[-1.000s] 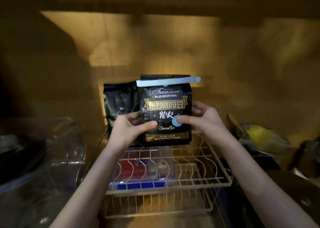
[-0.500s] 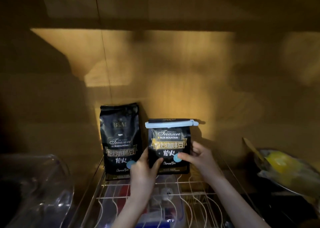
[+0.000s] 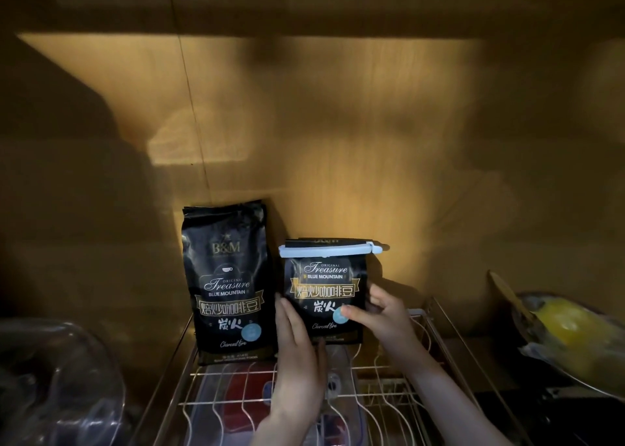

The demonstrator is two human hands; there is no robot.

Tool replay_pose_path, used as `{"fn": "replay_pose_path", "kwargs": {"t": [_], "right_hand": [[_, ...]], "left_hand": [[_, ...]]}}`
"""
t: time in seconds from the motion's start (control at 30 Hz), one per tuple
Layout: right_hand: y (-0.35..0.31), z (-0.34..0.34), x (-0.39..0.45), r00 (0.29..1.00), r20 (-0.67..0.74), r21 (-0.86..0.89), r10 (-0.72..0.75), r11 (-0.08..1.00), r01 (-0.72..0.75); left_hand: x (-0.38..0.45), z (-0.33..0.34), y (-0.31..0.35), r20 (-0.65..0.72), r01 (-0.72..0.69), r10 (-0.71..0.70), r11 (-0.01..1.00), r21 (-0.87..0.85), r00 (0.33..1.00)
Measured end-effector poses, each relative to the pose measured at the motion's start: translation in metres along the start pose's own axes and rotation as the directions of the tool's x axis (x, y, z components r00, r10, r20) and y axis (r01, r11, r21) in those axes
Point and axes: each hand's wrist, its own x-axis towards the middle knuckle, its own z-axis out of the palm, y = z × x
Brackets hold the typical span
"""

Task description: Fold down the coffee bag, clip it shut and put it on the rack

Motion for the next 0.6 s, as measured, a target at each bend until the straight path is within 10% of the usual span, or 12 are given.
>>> {"fn": "replay_pose_path", "kwargs": {"t": [0.2, 0.6], "right_hand": [[0.001, 0.002, 0.004, 1.000, 0.019, 0.040, -0.011, 0.999, 0.011], [-0.003, 0.004, -0.004, 0.990, 0.125, -0.044, 0.059, 0.998, -0.054]], "left_hand": [[-0.004, 0.019, -0.007, 0.063, -0.151, 0.139, 0.939, 0.308, 0.988], [-0.009, 0.010, -0.002, 0.098, -0.132, 0.102, 0.918, 0.374, 0.990]]}}
